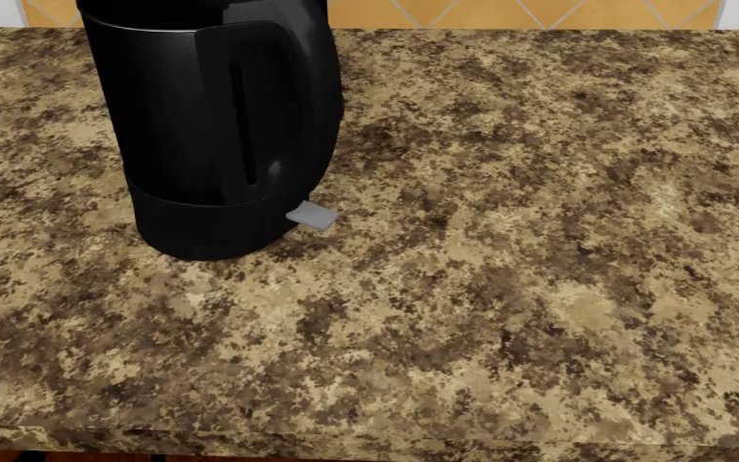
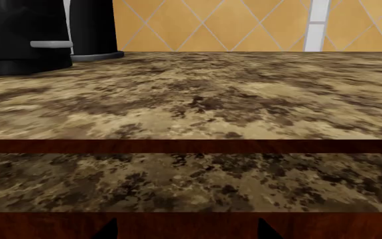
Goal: Close the lid of the electric kettle.
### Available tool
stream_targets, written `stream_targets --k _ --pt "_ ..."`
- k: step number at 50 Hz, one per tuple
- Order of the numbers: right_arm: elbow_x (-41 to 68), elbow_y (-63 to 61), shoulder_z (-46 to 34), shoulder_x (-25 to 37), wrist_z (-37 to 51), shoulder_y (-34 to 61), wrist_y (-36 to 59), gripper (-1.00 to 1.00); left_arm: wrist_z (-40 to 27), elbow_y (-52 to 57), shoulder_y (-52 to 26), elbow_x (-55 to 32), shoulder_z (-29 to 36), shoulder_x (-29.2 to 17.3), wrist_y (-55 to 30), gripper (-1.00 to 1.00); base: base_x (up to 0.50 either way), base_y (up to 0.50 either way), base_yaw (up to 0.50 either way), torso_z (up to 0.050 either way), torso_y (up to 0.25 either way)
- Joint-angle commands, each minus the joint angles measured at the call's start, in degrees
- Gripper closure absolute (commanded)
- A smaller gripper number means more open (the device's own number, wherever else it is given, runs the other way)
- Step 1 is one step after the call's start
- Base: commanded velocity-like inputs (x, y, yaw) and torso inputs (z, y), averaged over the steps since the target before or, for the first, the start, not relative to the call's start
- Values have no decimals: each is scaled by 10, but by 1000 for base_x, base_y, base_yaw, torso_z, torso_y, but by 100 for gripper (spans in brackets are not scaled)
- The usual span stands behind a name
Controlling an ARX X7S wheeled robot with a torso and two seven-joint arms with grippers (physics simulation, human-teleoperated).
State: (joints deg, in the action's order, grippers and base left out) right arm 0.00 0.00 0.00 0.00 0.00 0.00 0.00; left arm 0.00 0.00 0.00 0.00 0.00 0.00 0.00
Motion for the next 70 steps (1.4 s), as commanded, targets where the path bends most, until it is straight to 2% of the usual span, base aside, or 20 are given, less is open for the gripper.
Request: stream_targets --k 1,9,13,23,37,59,60,64,65,70 --pt "5 0 -7 5 7 0 0 -100 -6 0 0 -6 6 -6 0 -100 0 0 0 0 0" --pt "16 20 -28 20 22 15 0 -100 -16 -19 -9 -27 21 -22 -3 -100 0 0 0 0 0" --pt "21 18 -33 25 31 15 5 -100 -29 -6 -11 -44 19 -23 -48 -100 0 0 0 0 0" --pt "32 12 -43 35 44 12 14 -100 -26 6 -7 -68 33 -35 -60 -100 0 0 0 0 0" --pt "42 16 -54 44 57 11 7 -100 -35 33 -2 -83 46 -48 -88 -100 0 0 0 49 0" --pt "57 10 -69 57 73 4 8 -100 -47 4 -7 -96 63 -60 -67 -100 0 0 0 50 0" --pt "58 10 -69 58 74 4 9 -100 -62 -2 -9 -91 57 -56 -61 -100 0 0 0 50 0" --pt "60 4 -72 60 77 4 14 -100 -58 20 -11 -120 56 -59 -109 -100 0 0 0 0 0" --pt "60 4 -73 61 78 4 14 -100 -39 31 -4 -126 65 -66 -100 -100 0 0 0 50 0" --pt "63 -1 -77 64 81 4 17 -100 -53 43 -8 -130 64 -67 -125 -100 0 0 -1 50 0"
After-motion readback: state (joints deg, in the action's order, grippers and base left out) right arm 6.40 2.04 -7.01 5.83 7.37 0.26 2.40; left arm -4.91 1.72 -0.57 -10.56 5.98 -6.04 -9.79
